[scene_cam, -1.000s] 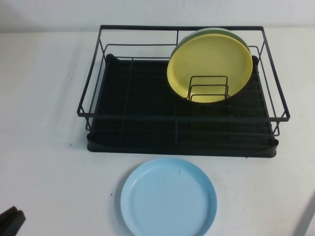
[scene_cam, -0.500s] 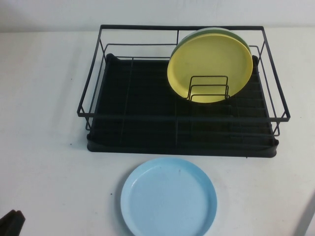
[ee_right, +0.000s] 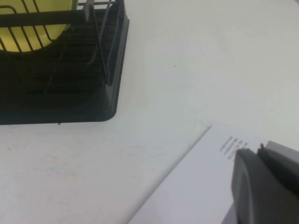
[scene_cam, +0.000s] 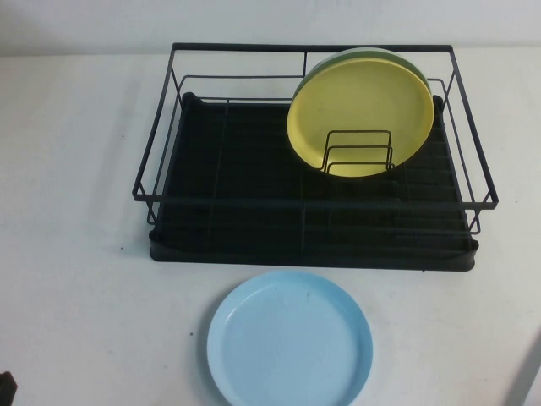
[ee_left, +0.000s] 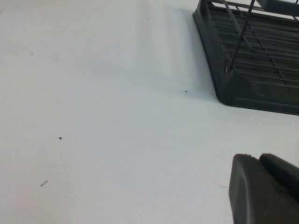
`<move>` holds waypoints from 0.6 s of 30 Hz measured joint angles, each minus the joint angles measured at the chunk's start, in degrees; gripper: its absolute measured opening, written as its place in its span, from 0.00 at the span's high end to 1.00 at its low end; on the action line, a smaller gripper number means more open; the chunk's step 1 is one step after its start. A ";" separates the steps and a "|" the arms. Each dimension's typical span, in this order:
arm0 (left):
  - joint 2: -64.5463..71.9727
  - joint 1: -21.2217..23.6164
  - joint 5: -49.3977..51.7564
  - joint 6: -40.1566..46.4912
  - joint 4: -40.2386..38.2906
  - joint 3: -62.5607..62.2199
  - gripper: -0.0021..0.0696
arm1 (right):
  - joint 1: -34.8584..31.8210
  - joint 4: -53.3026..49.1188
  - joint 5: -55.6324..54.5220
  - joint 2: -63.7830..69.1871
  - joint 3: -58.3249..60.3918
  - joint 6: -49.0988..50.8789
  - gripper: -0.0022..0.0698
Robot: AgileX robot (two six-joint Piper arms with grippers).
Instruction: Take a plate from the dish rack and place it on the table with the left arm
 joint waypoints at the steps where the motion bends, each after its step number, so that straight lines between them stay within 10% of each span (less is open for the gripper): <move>1: 0.00 0.00 0.00 0.85 -0.54 0.00 0.97 | 0.00 0.00 0.00 0.00 0.00 0.00 1.00; 18: 0.00 0.00 0.00 21.77 -9.30 0.00 0.97 | 0.00 0.00 0.00 0.00 0.00 0.00 1.00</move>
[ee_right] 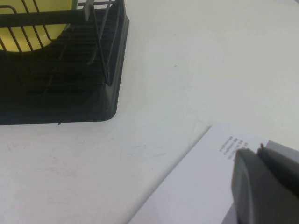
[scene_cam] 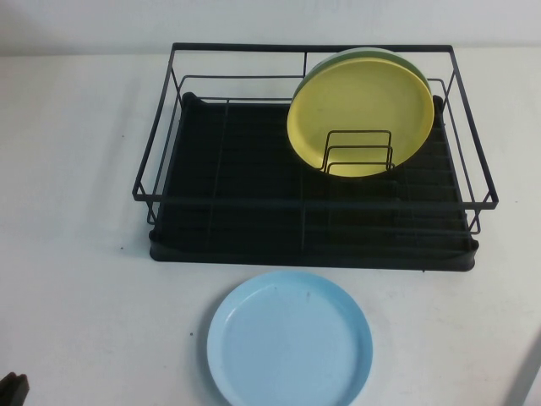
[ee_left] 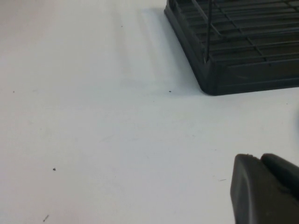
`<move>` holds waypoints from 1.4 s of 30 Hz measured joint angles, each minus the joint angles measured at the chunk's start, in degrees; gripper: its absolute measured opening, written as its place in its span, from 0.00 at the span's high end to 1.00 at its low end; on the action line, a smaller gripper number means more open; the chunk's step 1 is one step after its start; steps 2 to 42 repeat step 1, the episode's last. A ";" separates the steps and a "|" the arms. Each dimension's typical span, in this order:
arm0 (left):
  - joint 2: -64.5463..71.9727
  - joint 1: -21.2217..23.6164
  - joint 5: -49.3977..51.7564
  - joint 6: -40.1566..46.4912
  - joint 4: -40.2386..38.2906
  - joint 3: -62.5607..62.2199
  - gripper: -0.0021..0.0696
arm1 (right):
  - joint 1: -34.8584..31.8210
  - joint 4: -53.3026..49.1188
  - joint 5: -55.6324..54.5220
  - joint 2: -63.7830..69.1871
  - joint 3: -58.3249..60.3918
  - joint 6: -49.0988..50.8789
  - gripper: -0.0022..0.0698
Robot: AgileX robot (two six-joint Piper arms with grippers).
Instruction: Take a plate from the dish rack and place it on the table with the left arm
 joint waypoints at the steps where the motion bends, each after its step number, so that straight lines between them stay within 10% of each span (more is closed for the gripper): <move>1: 0.00 0.00 0.00 -0.01 0.00 0.00 0.97 | 0.00 0.00 0.00 0.00 0.00 0.00 1.00; 42: 0.00 0.00 0.00 -0.01 0.00 0.00 0.97 | 0.00 0.00 0.00 0.00 0.00 0.00 1.00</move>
